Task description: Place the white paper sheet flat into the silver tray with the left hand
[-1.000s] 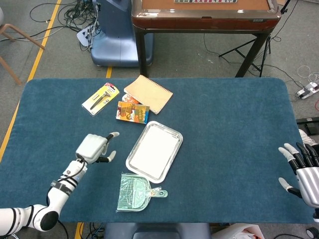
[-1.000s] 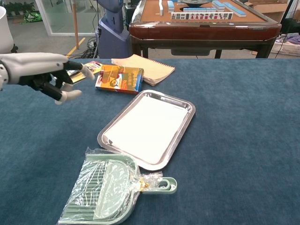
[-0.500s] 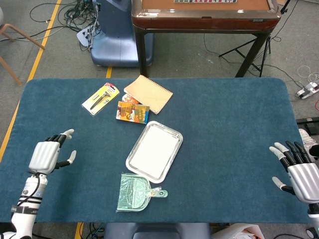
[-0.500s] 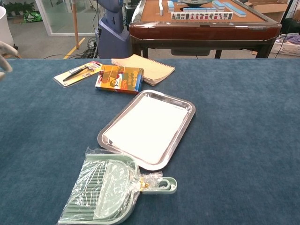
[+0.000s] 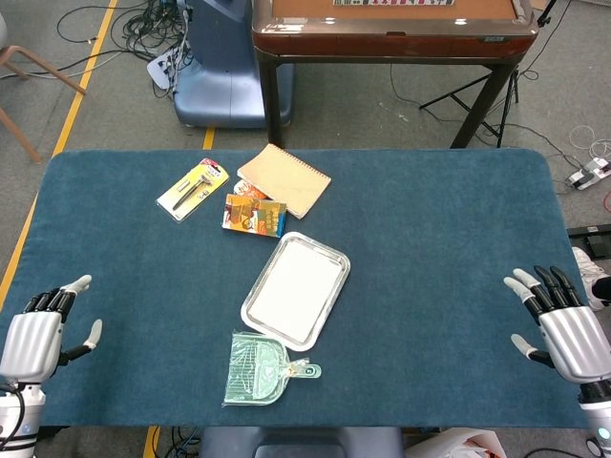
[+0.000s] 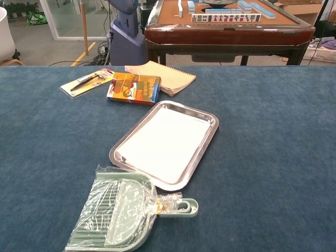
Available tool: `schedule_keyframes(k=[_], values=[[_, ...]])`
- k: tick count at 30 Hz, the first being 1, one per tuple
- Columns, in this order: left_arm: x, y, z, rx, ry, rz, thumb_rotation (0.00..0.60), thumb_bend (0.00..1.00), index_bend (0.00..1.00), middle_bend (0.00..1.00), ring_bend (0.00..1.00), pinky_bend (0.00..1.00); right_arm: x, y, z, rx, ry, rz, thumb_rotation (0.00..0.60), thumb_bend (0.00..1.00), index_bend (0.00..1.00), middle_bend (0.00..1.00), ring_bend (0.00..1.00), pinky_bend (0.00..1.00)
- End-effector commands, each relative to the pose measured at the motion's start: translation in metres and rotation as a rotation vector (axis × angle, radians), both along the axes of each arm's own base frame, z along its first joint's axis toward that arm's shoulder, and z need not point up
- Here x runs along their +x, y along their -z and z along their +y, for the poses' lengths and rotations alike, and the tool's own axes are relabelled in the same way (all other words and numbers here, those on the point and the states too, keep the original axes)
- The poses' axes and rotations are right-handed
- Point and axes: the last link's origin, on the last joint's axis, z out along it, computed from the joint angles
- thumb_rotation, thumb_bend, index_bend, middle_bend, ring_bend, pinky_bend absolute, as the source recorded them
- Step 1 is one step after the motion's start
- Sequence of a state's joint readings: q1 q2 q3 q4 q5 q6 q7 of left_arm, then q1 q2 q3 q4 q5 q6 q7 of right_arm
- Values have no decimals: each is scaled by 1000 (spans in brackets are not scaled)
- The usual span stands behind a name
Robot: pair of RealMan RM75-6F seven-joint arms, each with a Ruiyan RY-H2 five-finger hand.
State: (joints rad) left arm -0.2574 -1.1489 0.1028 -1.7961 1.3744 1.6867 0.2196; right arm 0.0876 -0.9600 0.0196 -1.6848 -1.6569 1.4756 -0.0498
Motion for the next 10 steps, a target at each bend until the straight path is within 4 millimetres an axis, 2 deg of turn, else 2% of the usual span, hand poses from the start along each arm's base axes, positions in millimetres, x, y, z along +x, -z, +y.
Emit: schedule_keyframes(k=[1,10], values=[[1,-1,-7,1,-9,17,398,349,180,268,250,237,0,1,-1,-5,-4,-1,600,198,157,139,13,68],[0,4,-13,-22,-33,26,401,341,180,268,250,217,-1,0,0,-22,-7,-4,600,197,156,139,13,68]])
